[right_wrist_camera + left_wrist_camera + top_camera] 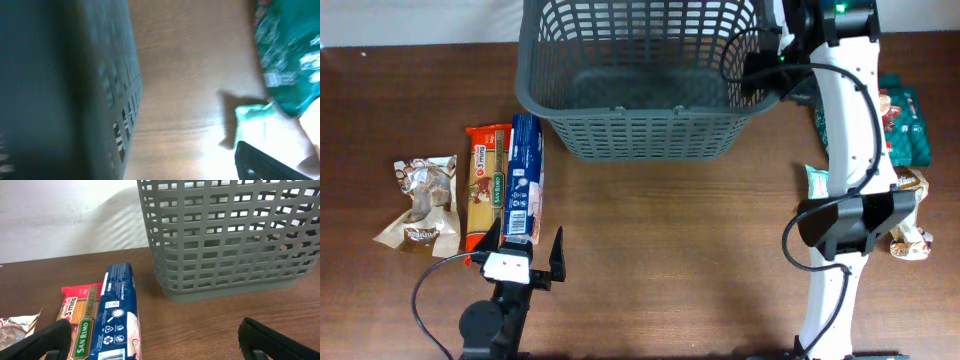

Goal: Pack container
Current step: 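Drag the grey basket toward the back of the table with the right gripper, then release the basket and lower the right gripper onto the green Nescafe bag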

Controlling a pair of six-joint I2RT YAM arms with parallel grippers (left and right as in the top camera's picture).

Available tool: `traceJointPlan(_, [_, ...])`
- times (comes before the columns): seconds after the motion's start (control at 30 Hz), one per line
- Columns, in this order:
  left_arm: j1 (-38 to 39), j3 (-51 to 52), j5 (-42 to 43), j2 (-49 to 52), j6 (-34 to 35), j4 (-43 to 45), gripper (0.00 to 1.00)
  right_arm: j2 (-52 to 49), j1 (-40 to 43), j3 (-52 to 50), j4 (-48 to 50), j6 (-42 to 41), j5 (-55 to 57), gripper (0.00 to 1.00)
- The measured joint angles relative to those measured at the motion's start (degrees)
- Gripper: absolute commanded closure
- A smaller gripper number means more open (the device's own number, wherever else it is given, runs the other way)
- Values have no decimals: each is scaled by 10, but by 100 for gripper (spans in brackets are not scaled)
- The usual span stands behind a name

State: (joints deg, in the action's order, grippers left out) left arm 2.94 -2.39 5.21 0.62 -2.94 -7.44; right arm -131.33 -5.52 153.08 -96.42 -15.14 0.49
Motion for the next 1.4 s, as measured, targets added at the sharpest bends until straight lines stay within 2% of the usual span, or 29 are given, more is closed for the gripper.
traceJointPlan(0.1, [0, 0, 0, 0, 0, 0, 1, 5, 1, 45, 6, 24, 11, 0])
traceJointPlan(0.33, [0, 0, 0, 0, 0, 0, 1, 69, 12, 166, 5, 61, 21, 0])
traceJointPlan(0.4, [0, 0, 0, 0, 0, 0, 1, 103, 23, 186, 2, 66, 32, 3])
traceJointPlan(0.5, [0, 0, 0, 0, 0, 0, 1, 153, 64, 196, 0, 69, 46, 6])
traceJointPlan(0.6, [0, 0, 0, 0, 0, 0, 1, 182, 155, 196, -2, 70, 46, 7])
traceJointPlan(0.77, [0, 0, 0, 0, 0, 0, 1, 181, 314, 98, 23, 73, -14, 8])
traceJointPlan(0.9, [0, 0, 0, 0, 0, 0, 1, 149, 374, -41, 79, 95, -64, 7])
traceJointPlan(1.13, [0, 0, 0, 0, 0, 0, 1, 111, 336, -246, 205, 162, -63, 2])
traceJointPlan(1.4, [0, 0, 0, 0, 0, 0, 1, 100, 217, -343, 307, 204, 58, 1])
